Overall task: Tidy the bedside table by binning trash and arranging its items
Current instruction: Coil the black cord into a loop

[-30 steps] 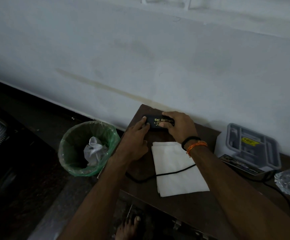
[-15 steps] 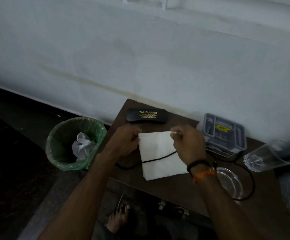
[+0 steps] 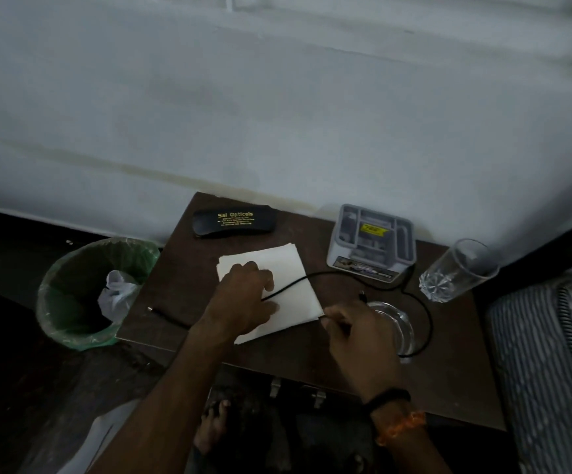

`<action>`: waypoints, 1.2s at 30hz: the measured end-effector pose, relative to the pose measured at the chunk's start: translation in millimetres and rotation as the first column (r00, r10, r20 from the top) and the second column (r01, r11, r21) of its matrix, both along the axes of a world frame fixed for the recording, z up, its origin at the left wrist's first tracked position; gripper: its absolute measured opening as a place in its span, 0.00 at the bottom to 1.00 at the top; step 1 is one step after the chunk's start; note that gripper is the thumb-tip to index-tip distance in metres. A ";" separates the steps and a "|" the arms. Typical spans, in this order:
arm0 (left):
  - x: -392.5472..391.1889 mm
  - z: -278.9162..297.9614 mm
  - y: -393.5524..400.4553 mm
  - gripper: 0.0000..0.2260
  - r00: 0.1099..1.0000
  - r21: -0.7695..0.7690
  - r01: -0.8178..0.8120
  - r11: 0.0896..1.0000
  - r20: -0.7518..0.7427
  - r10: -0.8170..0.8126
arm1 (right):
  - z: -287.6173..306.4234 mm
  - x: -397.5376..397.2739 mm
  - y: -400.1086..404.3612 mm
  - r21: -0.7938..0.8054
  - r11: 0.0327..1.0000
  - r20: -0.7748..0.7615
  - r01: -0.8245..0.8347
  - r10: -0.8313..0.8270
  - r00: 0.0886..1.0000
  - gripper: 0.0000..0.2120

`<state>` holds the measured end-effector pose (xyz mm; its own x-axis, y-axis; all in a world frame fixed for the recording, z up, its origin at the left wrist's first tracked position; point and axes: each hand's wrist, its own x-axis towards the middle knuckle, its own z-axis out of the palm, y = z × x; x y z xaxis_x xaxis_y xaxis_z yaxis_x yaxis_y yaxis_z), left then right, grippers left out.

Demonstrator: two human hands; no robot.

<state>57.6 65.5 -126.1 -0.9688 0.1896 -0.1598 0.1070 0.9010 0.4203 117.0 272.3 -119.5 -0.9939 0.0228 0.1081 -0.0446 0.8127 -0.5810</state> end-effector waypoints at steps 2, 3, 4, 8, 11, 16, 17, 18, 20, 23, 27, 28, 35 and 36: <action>-6.4 0.6 6.8 0.15 0.999 -0.060 0.028 0.998 0.037 -0.026 | 5.5 -2.2 11.3 0.059 0.998 -0.070 0.037 -0.033 0.997 0.06; -9.7 -0.3 9.2 0.13 0.998 -0.073 0.034 0.997 0.054 -0.030 | 8.6 -3.4 18.6 0.082 0.994 -0.092 0.066 -0.058 0.994 0.06; -12.7 -0.5 10.8 0.11 0.998 -0.079 0.034 0.996 0.064 -0.029 | 13.2 -4.8 25.1 0.096 0.991 -0.100 0.092 -0.083 0.992 0.06; -19.8 -0.8 19.5 0.05 0.998 0.024 0.022 0.999 0.061 -0.023 | 20.2 -11.5 44.1 0.128 0.979 -0.098 0.158 -0.147 0.984 0.07; -20.1 12.2 18.2 0.05 0.981 0.391 -0.127 0.911 0.184 0.057 | 17.8 -7.4 31.5 0.080 0.993 -0.143 0.086 -0.074 0.987 0.05; -15.5 40.7 6.9 0.09 0.988 0.650 -0.092 0.755 0.152 -0.010 | 17.4 -1.9 -13.0 0.067 0.985 -0.235 -0.156 0.168 0.957 0.19; -13.5 44.2 6.7 0.09 0.992 0.669 -0.058 0.741 0.123 -0.033 | 18.5 -3.9 -18.4 0.068 0.979 -0.221 -0.194 0.204 0.954 0.22; -11.3 47.4 7.4 0.08 0.994 0.681 -0.024 0.732 0.097 -0.058 | 19.6 -6.4 -22.4 0.068 0.972 -0.209 -0.224 0.234 0.950 0.24; -7.2 51.8 9.8 0.08 0.994 0.699 0.042 0.714 0.045 -0.103 | 22.8 -11.3 -28.3 0.072 0.963 -0.206 -0.260 0.270 0.941 0.26; -5.4 56.1 11.6 0.11 0.995 0.720 0.091 0.687 -0.031 -0.099 | 23.2 -22.2 -30.3 0.069 0.964 -0.270 -0.259 0.268 0.925 0.28; -5.1 62.2 9.1 0.13 0.987 0.701 0.159 0.695 -0.121 -0.105 | 27.5 -36.9 -24.2 0.074 0.981 -0.382 -0.177 0.192 0.904 0.21; -4.4 63.4 8.6 0.13 0.984 0.680 0.176 0.712 -0.131 -0.118 | 29.6 -38.5 -19.4 0.069 0.986 -0.426 -0.151 0.166 0.889 0.19; 1.4 69.3 -13.6 0.09 0.959 0.562 0.265 0.784 -0.070 -0.275 | 52.8 -37.6 20.5 -0.065 0.997 -0.627 0.051 -0.080 0.775 0.12; 2.5 71.8 -16.8 0.11 0.957 0.578 0.265 0.772 -0.060 -0.283 | 54.9 -38.4 23.5 -0.069 0.995 -0.641 0.074 -0.101 0.761 0.11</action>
